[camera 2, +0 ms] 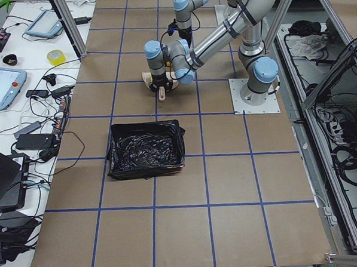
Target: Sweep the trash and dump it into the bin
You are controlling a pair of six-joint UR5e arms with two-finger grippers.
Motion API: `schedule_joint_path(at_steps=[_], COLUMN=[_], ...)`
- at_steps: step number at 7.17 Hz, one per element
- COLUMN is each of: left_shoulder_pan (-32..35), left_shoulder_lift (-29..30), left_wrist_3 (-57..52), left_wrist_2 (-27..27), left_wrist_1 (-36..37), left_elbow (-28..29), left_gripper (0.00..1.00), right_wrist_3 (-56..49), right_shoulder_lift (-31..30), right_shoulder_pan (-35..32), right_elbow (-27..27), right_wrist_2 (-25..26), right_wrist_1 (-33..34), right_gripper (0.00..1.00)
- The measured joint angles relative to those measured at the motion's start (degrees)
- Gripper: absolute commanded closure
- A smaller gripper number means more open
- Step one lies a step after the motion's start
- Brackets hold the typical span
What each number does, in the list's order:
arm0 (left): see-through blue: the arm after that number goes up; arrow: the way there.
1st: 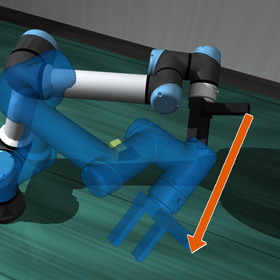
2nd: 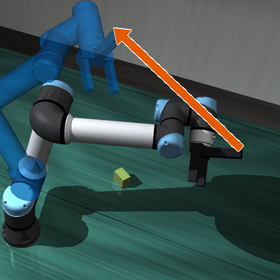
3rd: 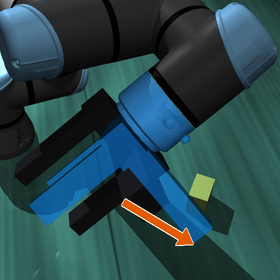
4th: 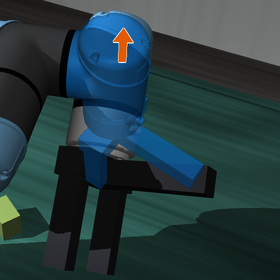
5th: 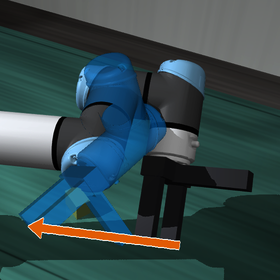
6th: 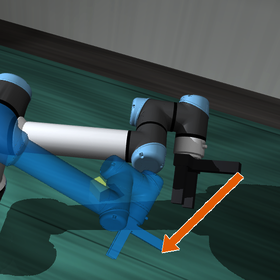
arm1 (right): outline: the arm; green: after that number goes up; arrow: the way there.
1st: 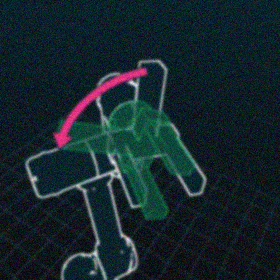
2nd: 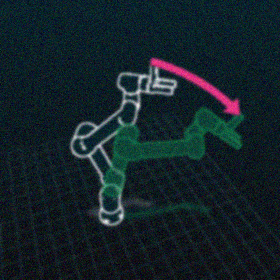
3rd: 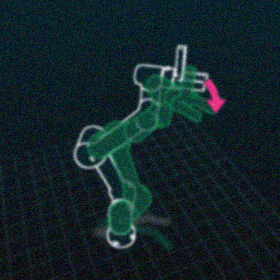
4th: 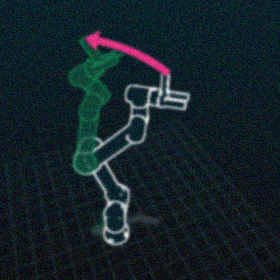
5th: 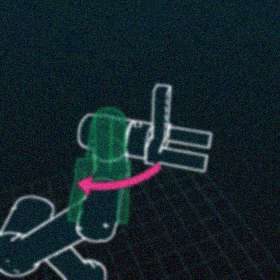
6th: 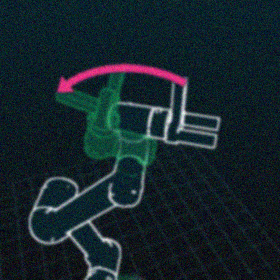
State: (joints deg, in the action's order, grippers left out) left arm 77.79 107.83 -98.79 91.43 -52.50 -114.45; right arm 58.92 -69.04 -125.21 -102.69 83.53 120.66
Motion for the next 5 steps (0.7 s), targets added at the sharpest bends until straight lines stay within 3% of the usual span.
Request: schedule_joint_path(at_steps=[5], left_shoulder_pan=[0.0], left_shoulder_lift=[0.2], left_wrist_3=[0.1], left_wrist_2=[0.0], left_wrist_1=[0.0], left_elbow=[0.1], left_gripper=[1.0], right_wrist_3=[8.5], right_shoulder_lift=[3.9], right_shoulder_pan=[-3.3], right_elbow=[5.9], right_wrist_2=[-4.4], right_wrist_1=[6.2], right_gripper=[1.0])
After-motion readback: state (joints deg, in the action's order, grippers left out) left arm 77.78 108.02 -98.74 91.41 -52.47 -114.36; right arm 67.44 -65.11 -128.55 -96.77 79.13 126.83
